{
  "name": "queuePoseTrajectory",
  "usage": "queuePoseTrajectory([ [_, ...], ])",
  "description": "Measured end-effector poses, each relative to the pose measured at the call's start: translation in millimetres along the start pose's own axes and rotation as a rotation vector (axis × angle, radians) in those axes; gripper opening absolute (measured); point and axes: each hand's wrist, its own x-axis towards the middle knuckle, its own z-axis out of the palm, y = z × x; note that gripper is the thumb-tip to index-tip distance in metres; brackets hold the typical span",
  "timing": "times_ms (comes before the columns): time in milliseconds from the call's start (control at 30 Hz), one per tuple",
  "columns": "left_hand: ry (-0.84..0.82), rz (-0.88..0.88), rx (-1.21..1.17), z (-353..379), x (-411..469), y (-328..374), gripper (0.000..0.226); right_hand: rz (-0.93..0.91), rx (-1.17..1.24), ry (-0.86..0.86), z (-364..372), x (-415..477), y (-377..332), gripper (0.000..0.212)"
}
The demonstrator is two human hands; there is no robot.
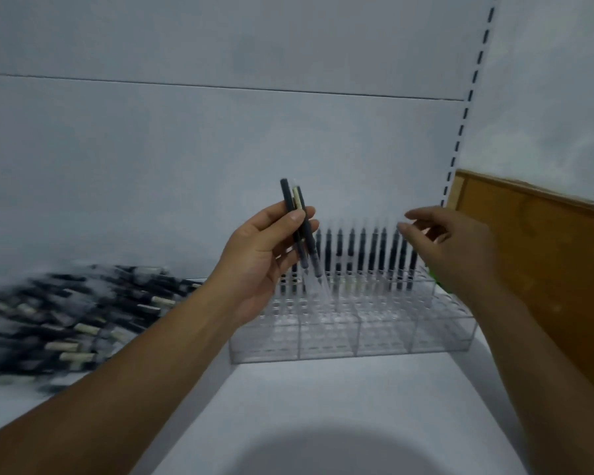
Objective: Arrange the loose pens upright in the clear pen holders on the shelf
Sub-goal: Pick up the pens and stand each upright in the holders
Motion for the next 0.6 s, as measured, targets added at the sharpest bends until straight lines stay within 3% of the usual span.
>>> queuePoseTrajectory([
  [100,0.068,0.017,-0.011,-31,-14,16,0.015,-0.240,0.122,-0.188,16,-12,-43,0.023],
  [200,0.138,0.070,0.016,-59,-25,28,0.016,-0.186,0.239,-0.484,33,-20,-97,0.039],
  [333,0.211,0.151,-0.014,-85,-34,34,0.018,-0.159,0.170,-0.768,63,-24,-149,0.048],
  [500,0.238,0.206,-0.014,-95,-35,33,0.017,-0.086,0.298,-0.774,90,-38,-164,0.015],
  [600,0.226,0.214,0.002,-95,-35,31,0.016,-0.018,0.396,-0.713,92,-45,-159,0.006],
])
